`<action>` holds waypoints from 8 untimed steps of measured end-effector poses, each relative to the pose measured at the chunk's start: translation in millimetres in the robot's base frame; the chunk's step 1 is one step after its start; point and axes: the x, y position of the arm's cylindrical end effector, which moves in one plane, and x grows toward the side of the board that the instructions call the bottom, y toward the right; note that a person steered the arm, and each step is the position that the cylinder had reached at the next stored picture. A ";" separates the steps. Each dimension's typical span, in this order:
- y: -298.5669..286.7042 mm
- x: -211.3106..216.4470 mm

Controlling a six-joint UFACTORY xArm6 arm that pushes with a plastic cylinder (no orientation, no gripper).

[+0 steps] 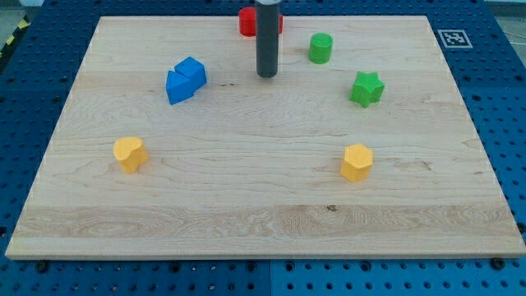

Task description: Move the yellow hexagon towards top right side

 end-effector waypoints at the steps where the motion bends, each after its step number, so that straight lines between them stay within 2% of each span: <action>1: 2.6 43.9; 3: 36.7 135.5; 4: 67.1 162.4; 6: 131.9 163.5; 8: 185.2 201.7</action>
